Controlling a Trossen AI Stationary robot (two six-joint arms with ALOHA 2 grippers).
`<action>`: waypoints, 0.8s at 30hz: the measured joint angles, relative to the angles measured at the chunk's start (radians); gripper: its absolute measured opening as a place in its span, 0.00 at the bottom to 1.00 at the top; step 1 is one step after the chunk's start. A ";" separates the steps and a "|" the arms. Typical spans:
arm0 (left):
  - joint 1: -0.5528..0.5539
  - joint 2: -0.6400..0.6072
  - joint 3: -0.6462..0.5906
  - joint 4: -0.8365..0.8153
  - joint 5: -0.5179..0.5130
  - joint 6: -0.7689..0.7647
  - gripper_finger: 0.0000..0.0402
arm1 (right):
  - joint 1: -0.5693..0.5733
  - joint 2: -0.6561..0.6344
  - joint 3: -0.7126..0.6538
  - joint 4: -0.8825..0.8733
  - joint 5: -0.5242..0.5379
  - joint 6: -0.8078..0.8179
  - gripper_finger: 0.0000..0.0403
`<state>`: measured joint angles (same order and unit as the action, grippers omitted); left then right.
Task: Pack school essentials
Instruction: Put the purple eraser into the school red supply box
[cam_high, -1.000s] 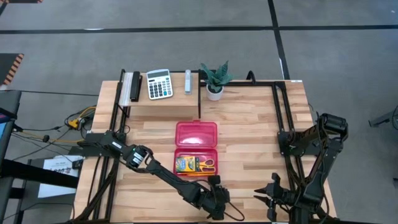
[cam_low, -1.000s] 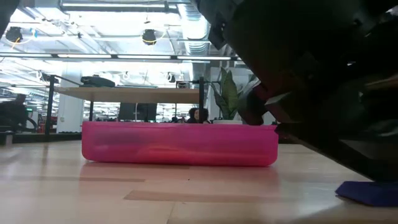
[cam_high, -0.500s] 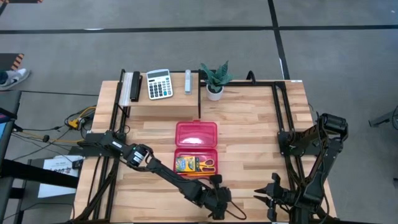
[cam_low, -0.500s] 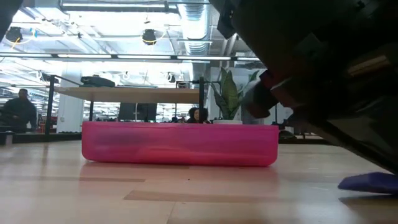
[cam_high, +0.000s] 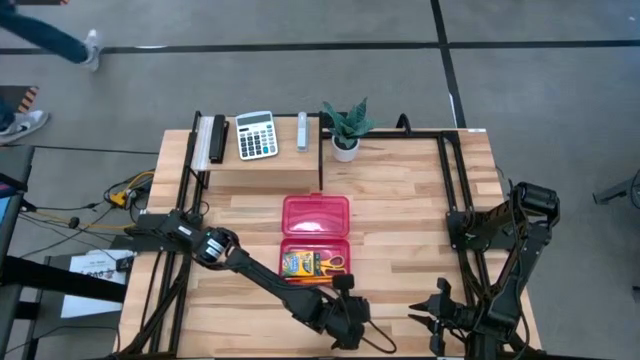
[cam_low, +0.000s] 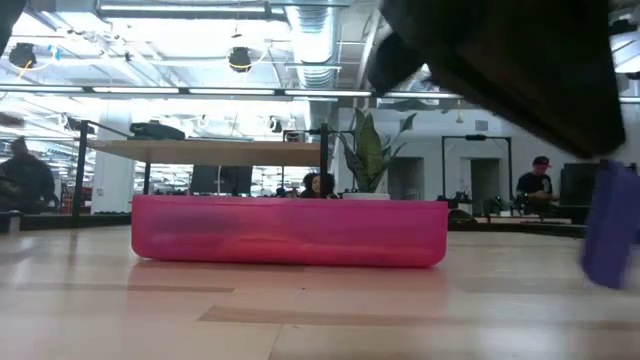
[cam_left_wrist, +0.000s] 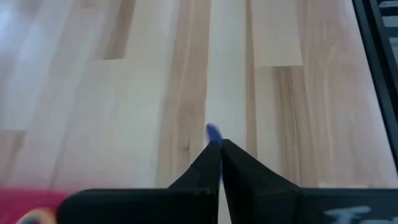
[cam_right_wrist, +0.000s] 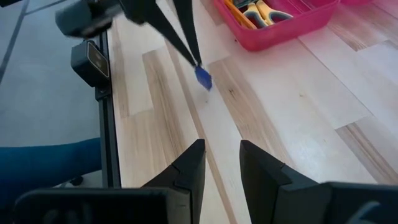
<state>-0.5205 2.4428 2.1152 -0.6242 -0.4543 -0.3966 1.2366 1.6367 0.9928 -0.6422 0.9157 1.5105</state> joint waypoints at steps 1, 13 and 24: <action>-0.004 -0.008 0.001 -0.012 -0.012 -0.006 0.00 | 0.000 0.000 0.000 0.000 0.000 0.000 0.27; -0.025 -0.029 0.003 -0.070 -0.086 -0.043 0.00 | 0.000 0.000 0.000 -0.005 0.000 0.000 0.27; -0.026 -0.029 0.003 -0.038 -0.059 0.054 0.13 | 0.001 0.000 0.000 -0.007 0.000 -0.001 0.27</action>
<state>-0.5461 2.4134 2.1187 -0.6623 -0.5133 -0.3426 1.2373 1.6363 0.9928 -0.6495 0.9157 1.5093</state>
